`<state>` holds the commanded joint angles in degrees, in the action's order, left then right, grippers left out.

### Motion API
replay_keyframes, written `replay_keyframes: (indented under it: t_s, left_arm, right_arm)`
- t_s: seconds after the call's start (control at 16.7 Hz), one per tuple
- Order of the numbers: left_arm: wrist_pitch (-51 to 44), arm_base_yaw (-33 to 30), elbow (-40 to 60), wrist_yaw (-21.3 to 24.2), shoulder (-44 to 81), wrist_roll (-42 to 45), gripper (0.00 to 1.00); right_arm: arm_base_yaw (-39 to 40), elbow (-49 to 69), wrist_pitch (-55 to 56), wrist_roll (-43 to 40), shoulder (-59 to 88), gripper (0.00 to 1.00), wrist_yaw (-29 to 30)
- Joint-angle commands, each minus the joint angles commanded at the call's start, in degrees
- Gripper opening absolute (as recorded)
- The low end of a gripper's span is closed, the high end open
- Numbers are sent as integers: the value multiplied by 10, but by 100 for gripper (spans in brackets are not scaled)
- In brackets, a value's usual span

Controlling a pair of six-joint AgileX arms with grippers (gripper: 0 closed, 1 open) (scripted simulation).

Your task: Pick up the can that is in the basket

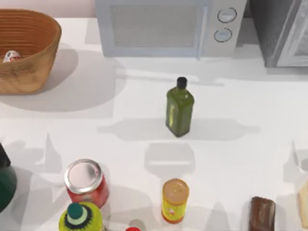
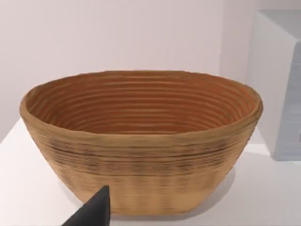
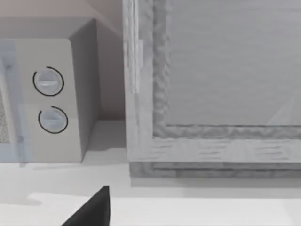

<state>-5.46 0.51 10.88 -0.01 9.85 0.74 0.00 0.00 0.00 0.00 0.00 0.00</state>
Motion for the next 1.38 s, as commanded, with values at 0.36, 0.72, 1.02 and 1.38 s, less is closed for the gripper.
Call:
replay_keyframes:
  t_s: [0.36,0.72,1.02,1.38]
  left_arm:
    - [-142,8,254,7,251,16,100]
    - [-334,18,586,18,586,34,100]
    - [-502,29,879,27,880,47,100]
    - [-676,42,1187,35,1188,59,100]
  right_arm:
    - [0,0,0,0,0,100,0]
    - [0,0,0,0,0,100,0]
    - [0,0,0,0,0,100,0]
    - [0,0,0,0,0,100,0]
